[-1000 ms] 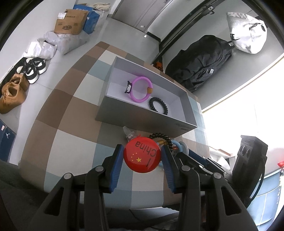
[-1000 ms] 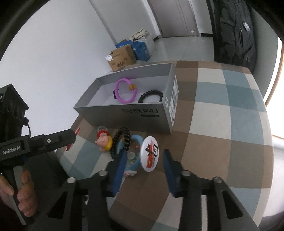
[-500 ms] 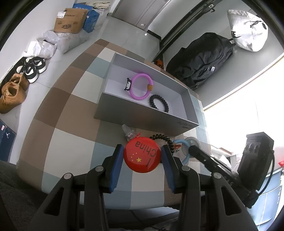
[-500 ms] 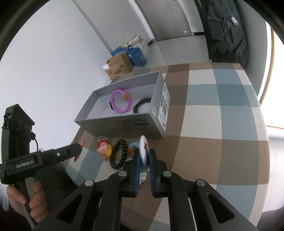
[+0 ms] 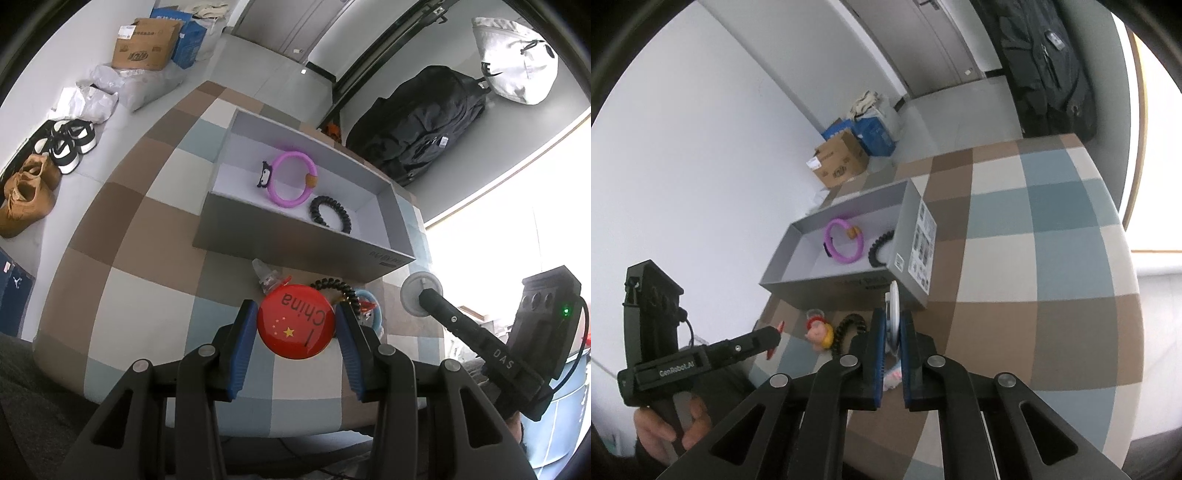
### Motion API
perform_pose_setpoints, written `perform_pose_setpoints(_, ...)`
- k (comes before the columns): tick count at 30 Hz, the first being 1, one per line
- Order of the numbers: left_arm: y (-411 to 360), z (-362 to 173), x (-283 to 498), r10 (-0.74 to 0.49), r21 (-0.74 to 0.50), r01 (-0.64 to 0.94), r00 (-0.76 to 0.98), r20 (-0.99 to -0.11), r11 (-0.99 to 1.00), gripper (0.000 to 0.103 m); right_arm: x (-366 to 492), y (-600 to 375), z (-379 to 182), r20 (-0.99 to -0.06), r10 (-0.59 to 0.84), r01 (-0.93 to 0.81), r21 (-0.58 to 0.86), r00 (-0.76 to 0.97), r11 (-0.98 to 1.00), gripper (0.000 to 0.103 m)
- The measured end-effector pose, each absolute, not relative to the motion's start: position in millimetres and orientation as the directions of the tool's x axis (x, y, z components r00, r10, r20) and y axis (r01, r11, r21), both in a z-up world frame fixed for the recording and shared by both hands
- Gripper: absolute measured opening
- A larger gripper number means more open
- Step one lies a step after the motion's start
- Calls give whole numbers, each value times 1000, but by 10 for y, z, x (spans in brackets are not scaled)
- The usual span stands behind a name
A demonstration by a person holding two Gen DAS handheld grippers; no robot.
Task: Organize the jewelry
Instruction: 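Grasp white round badge with right tool while left tool holds red badge, then lower red badge into box with left tool while right tool lowers white badge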
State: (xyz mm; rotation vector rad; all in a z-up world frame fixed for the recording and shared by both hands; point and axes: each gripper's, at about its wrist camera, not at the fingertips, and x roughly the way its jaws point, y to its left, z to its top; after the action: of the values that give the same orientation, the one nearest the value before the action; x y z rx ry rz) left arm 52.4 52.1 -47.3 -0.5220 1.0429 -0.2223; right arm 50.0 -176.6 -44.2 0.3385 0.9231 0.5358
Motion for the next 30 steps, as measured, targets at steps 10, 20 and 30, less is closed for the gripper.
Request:
perform_pose_setpoints(10,466,-246,582,-420,-505,-8,545,-726,863,37,519,-1734,-191,-599,609,-336,512,520,791,6)
perform_pose_setpoints(20,447,-83,810,-408,-487,15,568,-715,873,37,762,-1540,-4,-593,626,-382,496,506,779,6)
perform_pose_setpoints(30,419,-99,1159,-414,-494,14,565,-713,869,37,1181,-1385,25,-599,641,-418,486,479,767,6)
